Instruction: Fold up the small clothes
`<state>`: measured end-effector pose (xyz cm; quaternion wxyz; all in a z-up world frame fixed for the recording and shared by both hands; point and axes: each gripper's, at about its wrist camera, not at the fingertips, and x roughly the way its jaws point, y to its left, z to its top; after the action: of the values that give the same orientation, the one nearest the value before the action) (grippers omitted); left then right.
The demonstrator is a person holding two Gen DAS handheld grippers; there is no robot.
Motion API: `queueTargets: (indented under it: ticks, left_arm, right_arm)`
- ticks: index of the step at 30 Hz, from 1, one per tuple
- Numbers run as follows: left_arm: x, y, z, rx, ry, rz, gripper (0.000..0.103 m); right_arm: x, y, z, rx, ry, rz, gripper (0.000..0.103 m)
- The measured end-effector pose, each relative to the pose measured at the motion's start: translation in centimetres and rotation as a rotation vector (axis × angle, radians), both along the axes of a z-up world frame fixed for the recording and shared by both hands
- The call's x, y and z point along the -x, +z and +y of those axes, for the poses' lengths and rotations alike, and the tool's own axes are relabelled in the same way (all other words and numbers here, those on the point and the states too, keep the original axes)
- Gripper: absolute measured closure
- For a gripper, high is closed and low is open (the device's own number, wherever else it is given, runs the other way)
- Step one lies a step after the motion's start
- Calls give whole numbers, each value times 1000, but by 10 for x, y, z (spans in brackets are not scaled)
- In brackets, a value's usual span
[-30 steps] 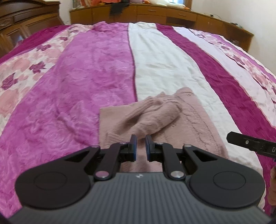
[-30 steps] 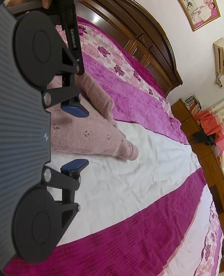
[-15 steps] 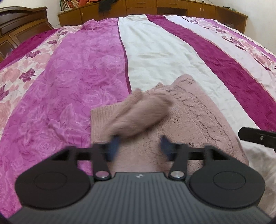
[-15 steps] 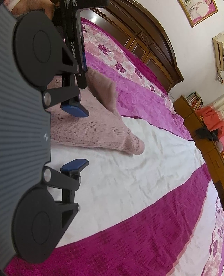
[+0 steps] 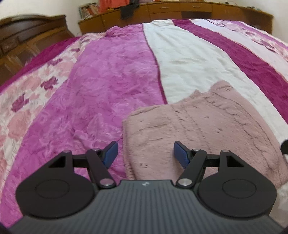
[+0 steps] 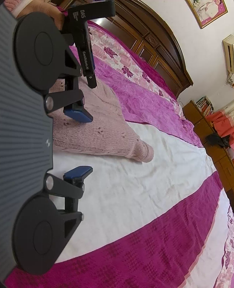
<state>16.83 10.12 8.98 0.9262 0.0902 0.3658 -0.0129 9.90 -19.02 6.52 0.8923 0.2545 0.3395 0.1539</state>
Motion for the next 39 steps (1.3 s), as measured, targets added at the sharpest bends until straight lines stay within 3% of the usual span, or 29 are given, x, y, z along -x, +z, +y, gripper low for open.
queueTargets:
  ticks: [6,11,13,15,18,20,23,26,29,32,36,39]
  left_arm:
    - [-14,-11,21,135,55,30,33]
    - [-28,-22,36,306,69,83,34]
    - [-29,-25,40,373,57,91,64]
    - [-24,-22,39,375,39,56,86]
    - [-16,-11,43,390,62,17,89]
    - [-13,-7,53,393,92,-3,89]
    - [-16,-19,69,384,144,33,90]
    - [-17,-29,69,356,123,47,90]
    - [-13,-23,60,306,96,31,88]
    - [-8,-12,59,325,82,40,87]
    - [17,3,60,365,33,46,58]
    - [40,10,57,367,4,52,52]
  right_arm:
    - [1,-2,3,-1,4,-1,41]
    - [1,-3,4,-3,1,1,41]
    - [1,-4,5,-5,0,0,41]
    - [-1,-4,7,-5,0,1,41]
    - [-2,-1,13,-10,28,-9,41]
    - [-1,1,22,-11,68,-22,40]
    - [3,1,42,45,103,-43,40]
    - [6,0,52,97,108,-51,39]
    - [5,1,48,81,106,-36,39]
    - [5,0,40,47,96,-17,39]
    - [8,-1,38,47,95,-16,39]
    - [11,-1,40,51,91,-15,39]
